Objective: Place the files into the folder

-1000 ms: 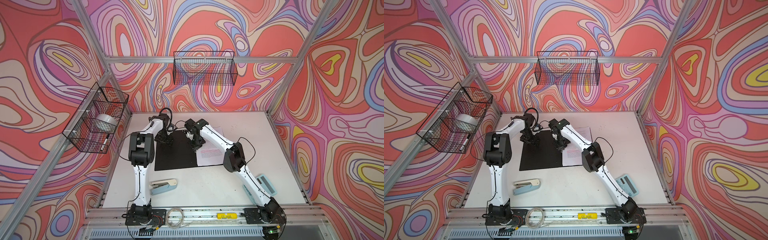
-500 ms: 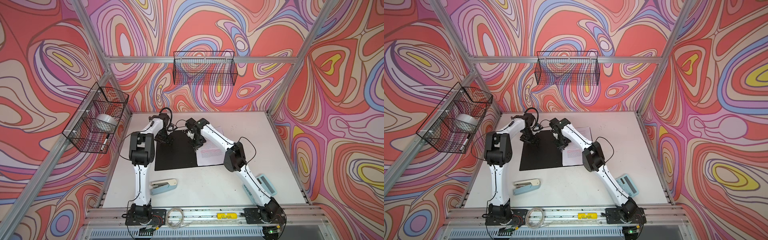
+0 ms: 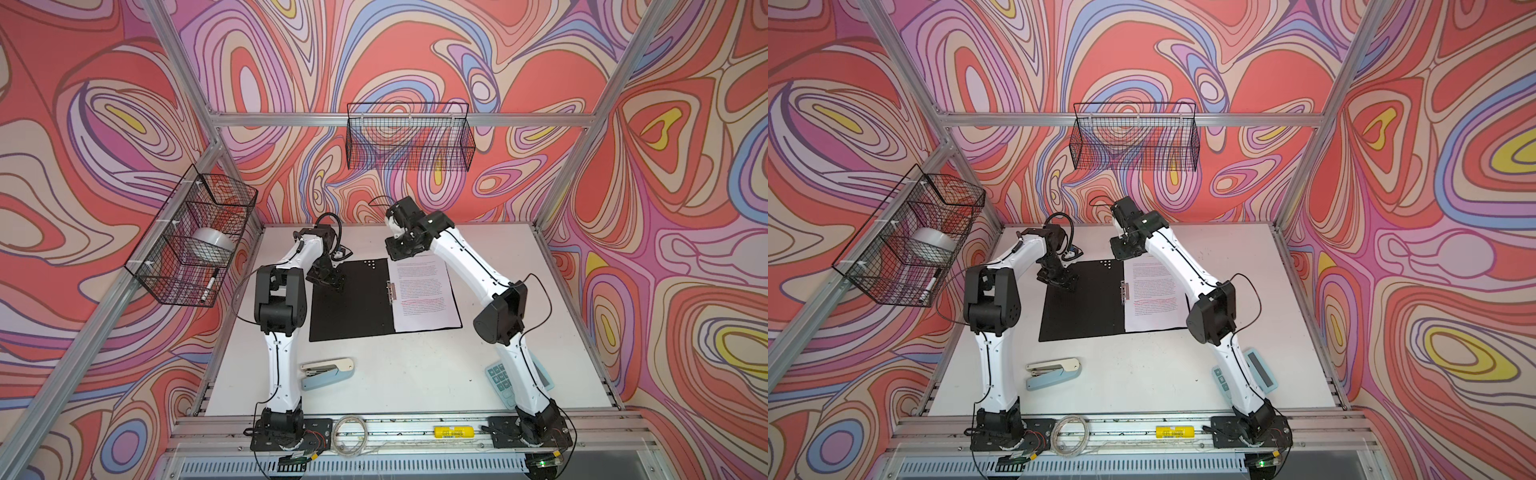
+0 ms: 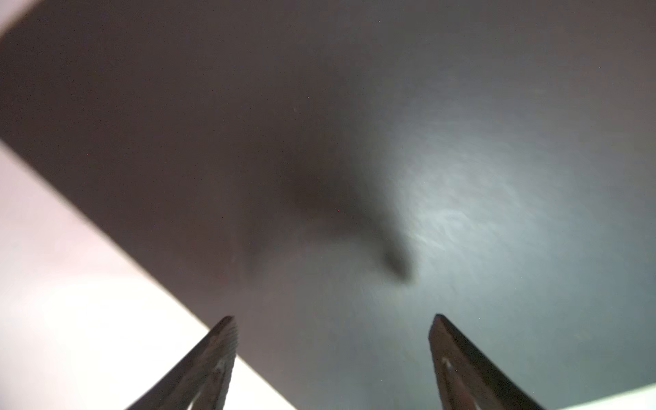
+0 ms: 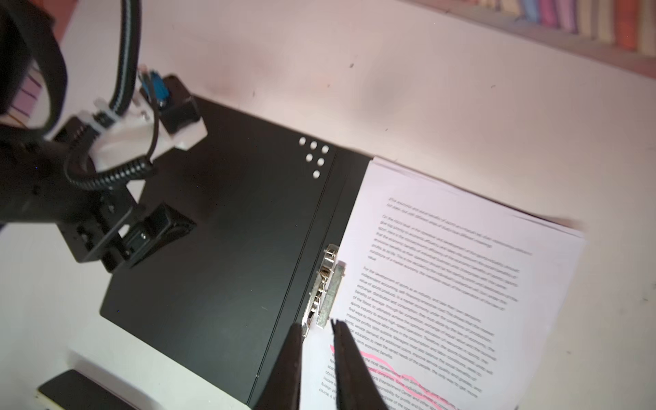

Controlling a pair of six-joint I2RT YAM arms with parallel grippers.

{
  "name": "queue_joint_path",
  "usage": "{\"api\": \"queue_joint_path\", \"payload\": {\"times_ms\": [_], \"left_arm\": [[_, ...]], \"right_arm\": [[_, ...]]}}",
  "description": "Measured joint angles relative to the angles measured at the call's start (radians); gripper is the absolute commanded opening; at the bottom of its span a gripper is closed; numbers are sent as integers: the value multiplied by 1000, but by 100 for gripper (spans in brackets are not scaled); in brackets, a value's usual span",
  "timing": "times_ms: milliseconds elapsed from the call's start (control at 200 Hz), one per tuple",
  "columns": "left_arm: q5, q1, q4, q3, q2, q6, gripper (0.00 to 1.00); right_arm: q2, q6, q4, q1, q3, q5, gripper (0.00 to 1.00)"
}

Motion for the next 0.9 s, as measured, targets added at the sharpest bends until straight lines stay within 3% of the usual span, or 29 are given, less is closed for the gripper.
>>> {"api": "queue_joint_path", "payload": {"times_ms": [285, 591, 896], "left_arm": [[61, 23, -1, -152, -264, -76, 100], [175, 120, -9, -208, -170, -167, 100], [183, 146, -8, -210, -143, -182, 100]], "right_arm": [[-221, 63, 95, -137, -415, -3, 27], [-406, 127, 227, -361, -882, -124, 33], [-447, 144, 356, -512, -1026, -310, 35]]}}
